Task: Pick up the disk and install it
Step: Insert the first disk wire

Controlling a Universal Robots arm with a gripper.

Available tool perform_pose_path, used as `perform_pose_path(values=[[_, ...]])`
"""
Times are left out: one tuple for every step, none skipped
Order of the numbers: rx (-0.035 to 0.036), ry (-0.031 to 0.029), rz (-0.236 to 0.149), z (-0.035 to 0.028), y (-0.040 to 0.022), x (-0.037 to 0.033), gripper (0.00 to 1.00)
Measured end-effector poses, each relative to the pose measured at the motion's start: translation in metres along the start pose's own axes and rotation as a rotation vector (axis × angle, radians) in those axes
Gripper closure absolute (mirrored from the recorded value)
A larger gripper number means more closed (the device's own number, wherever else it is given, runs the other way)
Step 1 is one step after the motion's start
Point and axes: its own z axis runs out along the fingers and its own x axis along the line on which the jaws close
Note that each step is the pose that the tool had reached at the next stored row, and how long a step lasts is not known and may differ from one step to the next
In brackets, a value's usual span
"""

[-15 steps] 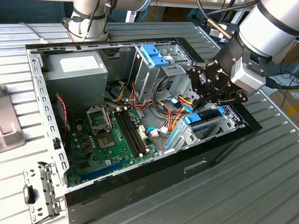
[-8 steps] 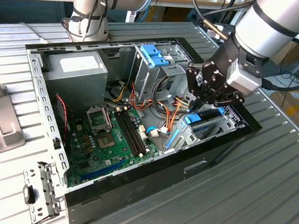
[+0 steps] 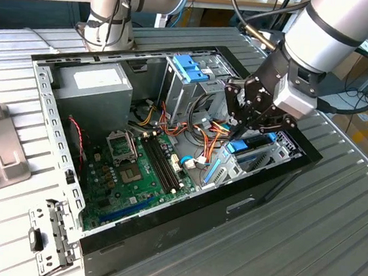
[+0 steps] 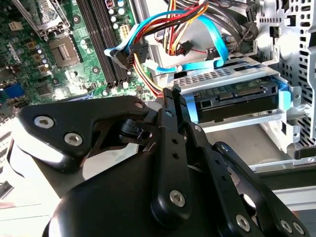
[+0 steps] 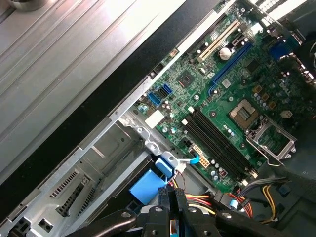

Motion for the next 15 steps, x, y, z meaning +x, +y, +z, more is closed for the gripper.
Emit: perform_pose_path(values=[[0.0,0.0,0.0,0.0002,0.0005,-0.0004,0.84],[0.0,0.0,0.0,0.0005,0.0012,-0.0011,0.84],[-0.0001,0.0,0.0,0.0009,0.002,-0.0017,0.84],[-0.0002,0.0001,0.0,0.001,0.002,-0.0018,0.84],[-0.0001,0.0001,0.0,0.001,0.002,-0.0018,0.84],[0.0,0.0,0.0,0.001,0.0021,-0.0019,0.84],[0.0001,-0.0001,0.0,0.0009,0.0019,-0.0017,0.84],[0.0001,0.0,0.002,0.0004,0.0011,-0.001,0.84],[0.0002,0.0001,0.003,0.0,0.0,-0.0001,0.84],[0.0002,0.0001,0.004,-0.0006,-0.0016,0.0014,0.84],[0.0004,-0.0001,0.005,-0.0011,-0.0036,0.0034,0.84],[0.0004,-0.0002,0.007,-0.0019,-0.0065,0.006,0.84],[0.0005,-0.0003,0.01,-0.0023,-0.0087,0.0081,0.84],[0.0005,-0.0005,0.011,-0.0024,-0.0099,0.0092,0.84],[0.0004,-0.0007,0.012,-0.0025,-0.011,0.0103,0.84]])
